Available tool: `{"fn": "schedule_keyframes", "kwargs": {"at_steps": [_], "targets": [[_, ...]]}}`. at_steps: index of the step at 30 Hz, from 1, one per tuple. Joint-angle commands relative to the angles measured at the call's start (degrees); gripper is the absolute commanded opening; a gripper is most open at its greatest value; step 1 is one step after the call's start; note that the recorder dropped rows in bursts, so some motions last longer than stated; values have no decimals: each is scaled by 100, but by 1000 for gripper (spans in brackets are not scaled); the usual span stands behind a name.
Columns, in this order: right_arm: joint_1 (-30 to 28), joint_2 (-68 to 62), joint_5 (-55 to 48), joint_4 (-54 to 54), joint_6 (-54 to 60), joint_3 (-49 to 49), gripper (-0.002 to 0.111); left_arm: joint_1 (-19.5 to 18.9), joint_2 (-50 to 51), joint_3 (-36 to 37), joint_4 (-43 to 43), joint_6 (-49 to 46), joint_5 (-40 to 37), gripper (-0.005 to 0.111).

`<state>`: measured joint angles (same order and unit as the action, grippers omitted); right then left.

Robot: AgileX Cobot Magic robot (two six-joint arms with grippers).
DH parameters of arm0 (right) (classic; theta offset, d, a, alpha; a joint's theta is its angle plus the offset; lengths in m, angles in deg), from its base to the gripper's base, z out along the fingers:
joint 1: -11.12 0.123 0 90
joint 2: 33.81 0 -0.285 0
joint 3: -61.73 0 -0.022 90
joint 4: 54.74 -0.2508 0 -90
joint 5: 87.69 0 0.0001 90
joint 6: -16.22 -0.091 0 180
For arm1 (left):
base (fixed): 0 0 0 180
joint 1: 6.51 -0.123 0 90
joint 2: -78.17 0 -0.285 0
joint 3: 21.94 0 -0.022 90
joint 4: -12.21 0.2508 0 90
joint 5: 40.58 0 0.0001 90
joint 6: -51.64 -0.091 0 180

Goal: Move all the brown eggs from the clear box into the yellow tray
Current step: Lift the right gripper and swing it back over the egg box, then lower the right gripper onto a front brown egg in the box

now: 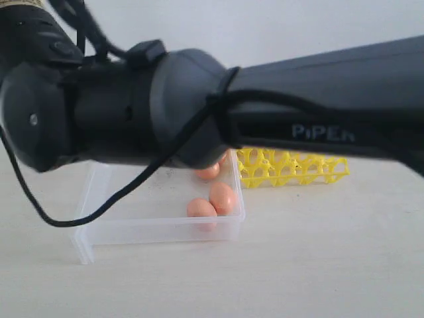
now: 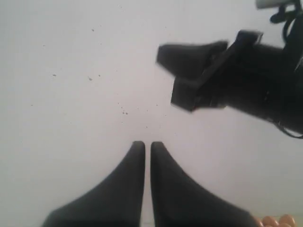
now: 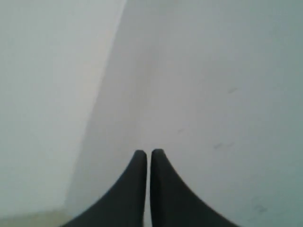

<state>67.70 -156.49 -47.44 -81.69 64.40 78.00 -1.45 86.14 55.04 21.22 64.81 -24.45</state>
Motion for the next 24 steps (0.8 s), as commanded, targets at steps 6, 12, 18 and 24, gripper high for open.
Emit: {"fn": "schedule_keyframes", "kwargs": {"at_steps": [6, 12, 18, 24], "targets": [[-2612, 25, -5910, 195, -2191, -14, 0, 23, -18, 23, -42, 23, -74, 4], [-3427, -352, -7040, 224, -1356, 98, 0, 23, -18, 23, -42, 23, -74, 4], [-3538, -1272, -8463, 1232, -2481, 1005, 3, 23, -18, 23, -42, 23, -74, 4], [-3538, -1899, -9058, 1407, -2567, 2016, 47, 23, -18, 23, -42, 23, -74, 4]]}}
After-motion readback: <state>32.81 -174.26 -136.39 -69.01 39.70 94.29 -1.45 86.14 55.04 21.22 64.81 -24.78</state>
